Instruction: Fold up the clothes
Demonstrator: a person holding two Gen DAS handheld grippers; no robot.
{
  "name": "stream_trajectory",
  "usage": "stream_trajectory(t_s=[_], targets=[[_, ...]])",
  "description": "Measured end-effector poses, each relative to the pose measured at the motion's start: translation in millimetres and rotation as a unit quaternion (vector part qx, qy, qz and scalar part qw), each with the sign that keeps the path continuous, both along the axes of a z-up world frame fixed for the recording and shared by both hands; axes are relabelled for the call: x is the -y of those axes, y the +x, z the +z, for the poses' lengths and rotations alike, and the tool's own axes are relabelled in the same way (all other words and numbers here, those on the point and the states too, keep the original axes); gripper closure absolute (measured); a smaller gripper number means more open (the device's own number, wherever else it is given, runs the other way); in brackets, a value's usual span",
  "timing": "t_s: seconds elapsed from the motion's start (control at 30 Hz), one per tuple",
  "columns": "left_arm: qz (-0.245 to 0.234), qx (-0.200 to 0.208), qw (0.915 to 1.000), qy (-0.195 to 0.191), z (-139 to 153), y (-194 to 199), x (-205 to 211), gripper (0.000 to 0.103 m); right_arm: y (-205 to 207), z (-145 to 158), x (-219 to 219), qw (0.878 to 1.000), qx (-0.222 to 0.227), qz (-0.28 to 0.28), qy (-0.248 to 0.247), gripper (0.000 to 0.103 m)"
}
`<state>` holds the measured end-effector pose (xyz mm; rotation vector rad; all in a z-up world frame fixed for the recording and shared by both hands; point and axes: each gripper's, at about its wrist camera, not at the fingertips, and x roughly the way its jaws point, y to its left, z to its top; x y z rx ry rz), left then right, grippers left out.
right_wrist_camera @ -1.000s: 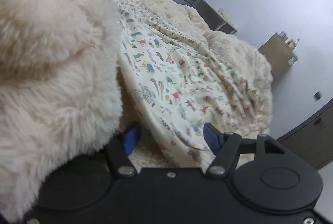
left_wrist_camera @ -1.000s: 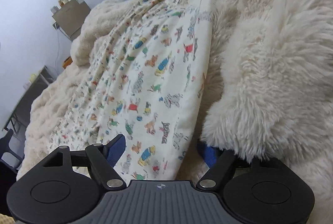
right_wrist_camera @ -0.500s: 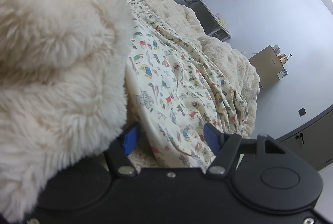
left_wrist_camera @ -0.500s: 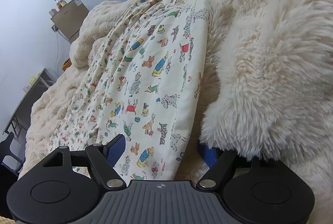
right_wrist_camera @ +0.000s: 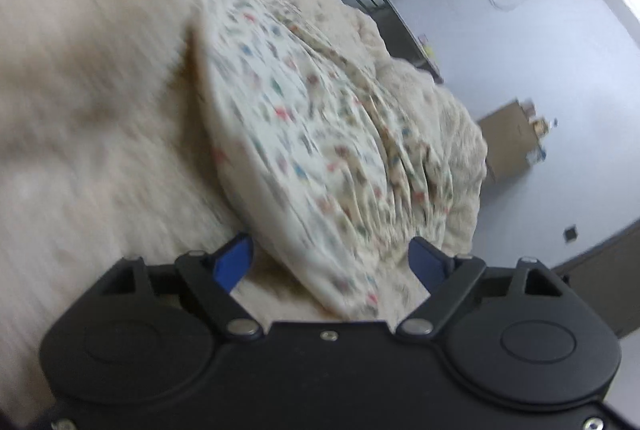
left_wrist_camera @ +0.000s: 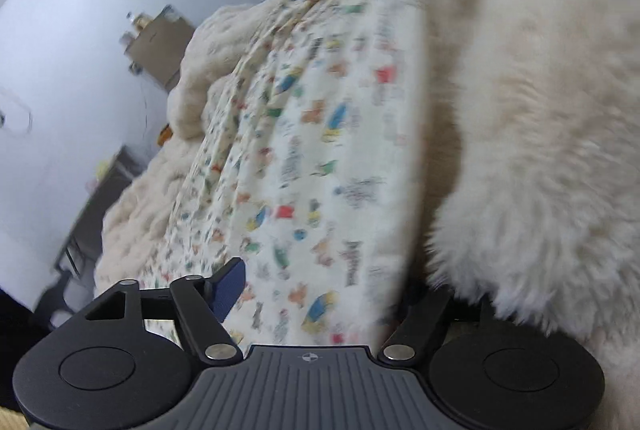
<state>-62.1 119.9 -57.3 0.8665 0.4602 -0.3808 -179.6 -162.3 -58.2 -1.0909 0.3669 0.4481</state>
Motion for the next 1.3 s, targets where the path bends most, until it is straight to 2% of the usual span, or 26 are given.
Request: stream_trajectory(t_s=[0.07,0.13,0.23,0.27,0.33,0.4,0.47,0.5,0.57,0.67,0.83,0.9,0.93,0.97,1.0,1.03,1.1,1.17,1.23,1.27,1.3], targets=[[-0.008,-0.004,0.9999,-0.009,2.6,-1.7,4.4,0.053,12.1,-3.6,13.6,0.999,0.016,-0.02,-0.023,0.023],[-0.032,-0.006,0.9993,-0.016,6.5,-7.2,8.5,0.059,22.4,-3.3,20.7,0.999,0.021,-0.03,-0.016,0.028],[-0.043,0.0,0.9987,-0.028,8.7,-10.1,11.1,0.06,32.7,-9.3,21.6,1.0,0.014,0.0,0.0,0.035],[-0.04,-0.001,0.9986,-0.034,8.6,-8.7,11.0,0.061,35.3,-14.2,19.0,1.0,0.012,0.01,-0.007,0.041],[-0.028,-0.004,0.9988,-0.041,8.9,-5.1,9.0,0.063,38.2,-20.3,15.4,1.0,0.002,0.025,-0.012,0.069],[-0.021,-0.005,0.9989,-0.042,8.1,-4.9,9.0,0.079,40.5,-22.7,12.3,0.999,-0.011,0.033,-0.004,0.088],[-0.015,-0.008,0.999,-0.042,8.3,-5.0,7.6,0.083,41.6,-19.4,13.8,0.999,-0.015,0.033,0.007,0.09],[-0.012,-0.01,0.9989,-0.044,8.6,-5.2,6.1,0.091,41.5,-16.7,15.2,0.999,-0.014,0.032,0.011,0.096],[-0.01,-0.017,0.9986,-0.05,9.6,-5.8,2.0,0.098,40.1,-7.9,19.3,0.999,-0.014,0.027,0.025,0.097],[-0.008,-0.023,0.9982,-0.055,11.5,-3.7,-0.7,0.098,37.6,8.9,25.9,0.999,-0.022,0.02,0.038,0.1],[0.004,-0.001,0.9983,-0.058,24.6,0.2,-13.7,0.098,24.1,30.8,31.4,0.997,-0.042,0.03,0.054,0.102],[0.009,0.004,0.9975,-0.07,28.4,2.3,-19.3,0.095,16.6,31.9,31.3,0.997,-0.045,0.036,0.056,0.101],[0.006,0.004,0.9968,-0.079,28.4,2.2,-20.0,0.092,14.4,27.0,31.2,0.997,-0.043,0.04,0.051,0.093],[0.001,0.006,0.9964,-0.084,27.4,1.4,-19.2,0.081,12.8,22.3,32.0,0.997,-0.037,0.04,0.047,0.086],[-0.009,0.007,0.996,-0.088,25.6,0.2,-16.5,0.071,12.1,16.2,32.0,0.998,-0.032,0.041,0.037,0.067],[-0.021,0.006,0.9956,-0.091,23.2,-1.5,-12.3,0.071,11.7,10.3,32.0,0.998,-0.026,0.041,0.027,0.053],[-0.044,0.003,0.9945,-0.095,18.5,-4.1,-3.4,0.071,12.3,-1.2,32.7,0.999,-0.016,0.045,0.006,0.053],[-0.055,0.003,0.9942,-0.092,16.4,-3.8,2.3,0.074,10.3,-8.9,33.6,0.998,-0.004,0.057,0.006,0.053],[-0.059,0.008,0.9928,-0.105,20.0,-1.8,-1.2,0.087,11.0,-10.5,33.9,0.997,0.012,0.071,0.013,0.054],[-0.058,0.011,0.991,-0.121,23.5,0.1,-6.1,0.101,13.0,-10.9,34.0,0.997,0.015,0.074,0.011,0.055],[-0.058,0.013,0.9891,-0.134,26.3,1.4,-10.5,0.101,15.7,-10.7,34.0,0.997,0.012,0.076,0.009,0.068]])
